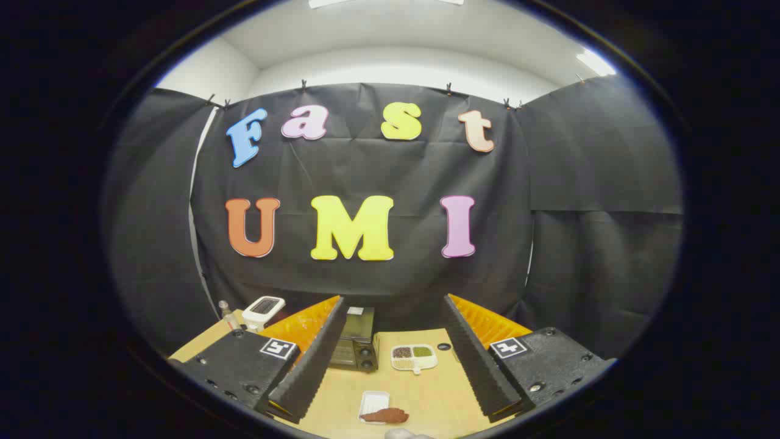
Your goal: Open the toaster oven, put the food inside, and close the toaster oven door.
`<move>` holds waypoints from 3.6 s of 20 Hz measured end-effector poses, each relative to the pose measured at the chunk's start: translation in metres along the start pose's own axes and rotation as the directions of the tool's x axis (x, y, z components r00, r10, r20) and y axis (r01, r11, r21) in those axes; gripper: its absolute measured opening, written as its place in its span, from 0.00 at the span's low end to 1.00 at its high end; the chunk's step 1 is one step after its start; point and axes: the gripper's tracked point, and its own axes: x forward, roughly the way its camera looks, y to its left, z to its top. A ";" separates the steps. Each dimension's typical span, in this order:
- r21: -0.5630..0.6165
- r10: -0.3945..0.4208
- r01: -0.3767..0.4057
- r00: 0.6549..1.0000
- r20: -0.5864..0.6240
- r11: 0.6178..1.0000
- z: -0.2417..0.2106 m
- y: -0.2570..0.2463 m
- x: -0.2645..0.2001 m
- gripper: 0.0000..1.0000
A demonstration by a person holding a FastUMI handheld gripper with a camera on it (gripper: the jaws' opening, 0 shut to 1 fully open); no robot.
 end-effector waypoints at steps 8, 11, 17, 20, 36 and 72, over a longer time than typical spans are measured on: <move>-0.004 -0.018 0.018 1.000 -0.013 1.000 -0.005 0.002 0.001 1.00; -0.012 -0.028 0.027 1.000 -0.010 1.000 -0.007 0.003 0.006 1.00; -0.013 -0.036 0.036 0.999 -0.008 0.999 -0.017 0.029 0.036 1.00; -0.035 0.013 -0.013 1.000 -0.004 0.999 -0.028 0.069 0.067 1.00; 0.084 0.033 -0.011 0.963 -0.269 0.996 -0.239 0.221 0.283 1.00; 0.065 0.105 -0.084 0.864 -0.492 0.994 -0.357 0.220 0.162 1.00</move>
